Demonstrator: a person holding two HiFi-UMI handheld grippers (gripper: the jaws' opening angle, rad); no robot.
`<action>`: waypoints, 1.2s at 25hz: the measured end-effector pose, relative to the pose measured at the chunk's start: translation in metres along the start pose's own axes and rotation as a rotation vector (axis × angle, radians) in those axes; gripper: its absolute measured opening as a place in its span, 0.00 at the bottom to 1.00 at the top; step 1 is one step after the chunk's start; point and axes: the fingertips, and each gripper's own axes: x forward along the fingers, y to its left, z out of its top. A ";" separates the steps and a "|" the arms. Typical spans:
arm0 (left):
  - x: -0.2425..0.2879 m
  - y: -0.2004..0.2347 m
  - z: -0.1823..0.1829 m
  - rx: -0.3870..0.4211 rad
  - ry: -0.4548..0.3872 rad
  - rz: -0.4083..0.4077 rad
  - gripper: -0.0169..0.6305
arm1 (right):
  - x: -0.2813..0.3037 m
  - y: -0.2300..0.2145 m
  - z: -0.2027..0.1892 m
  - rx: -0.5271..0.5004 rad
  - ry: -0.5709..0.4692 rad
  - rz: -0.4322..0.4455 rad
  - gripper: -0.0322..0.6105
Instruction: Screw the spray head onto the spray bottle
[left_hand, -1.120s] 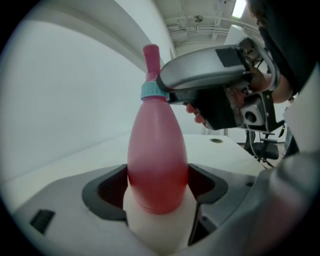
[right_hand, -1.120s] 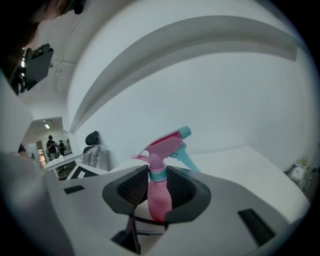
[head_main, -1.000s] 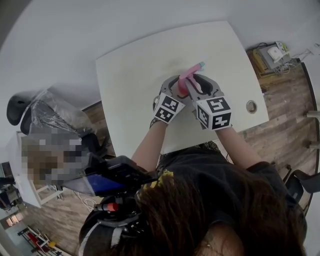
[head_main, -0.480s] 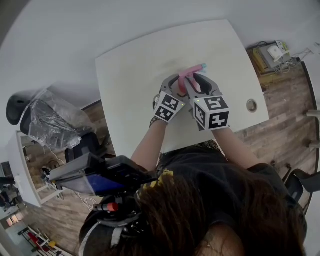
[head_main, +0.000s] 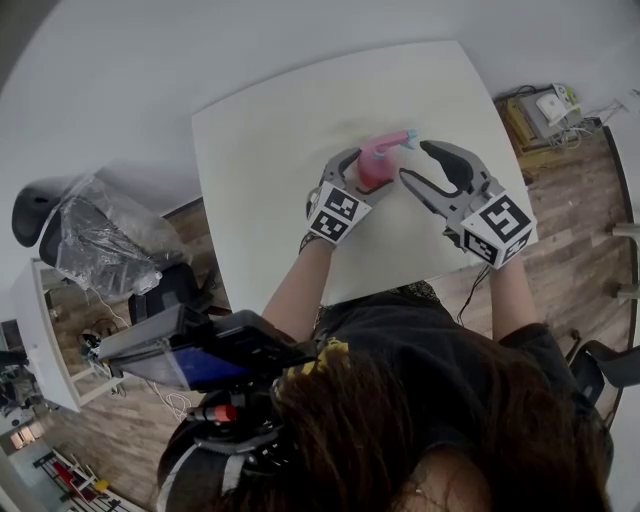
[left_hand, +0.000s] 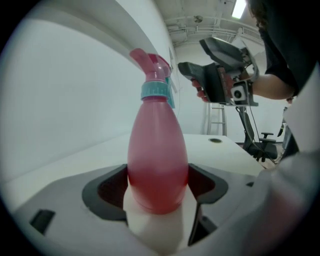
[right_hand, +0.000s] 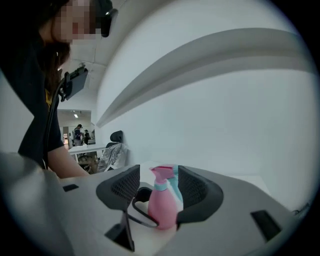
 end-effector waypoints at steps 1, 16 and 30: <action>0.000 0.000 0.000 0.000 0.001 0.001 0.60 | -0.001 -0.009 0.005 -0.023 -0.007 0.013 0.41; 0.001 0.005 -0.002 -0.013 0.014 0.011 0.60 | 0.068 -0.014 -0.035 -0.140 0.203 0.365 0.44; 0.002 0.006 -0.003 -0.014 0.015 0.013 0.60 | 0.077 -0.006 -0.046 -0.164 0.229 0.343 0.26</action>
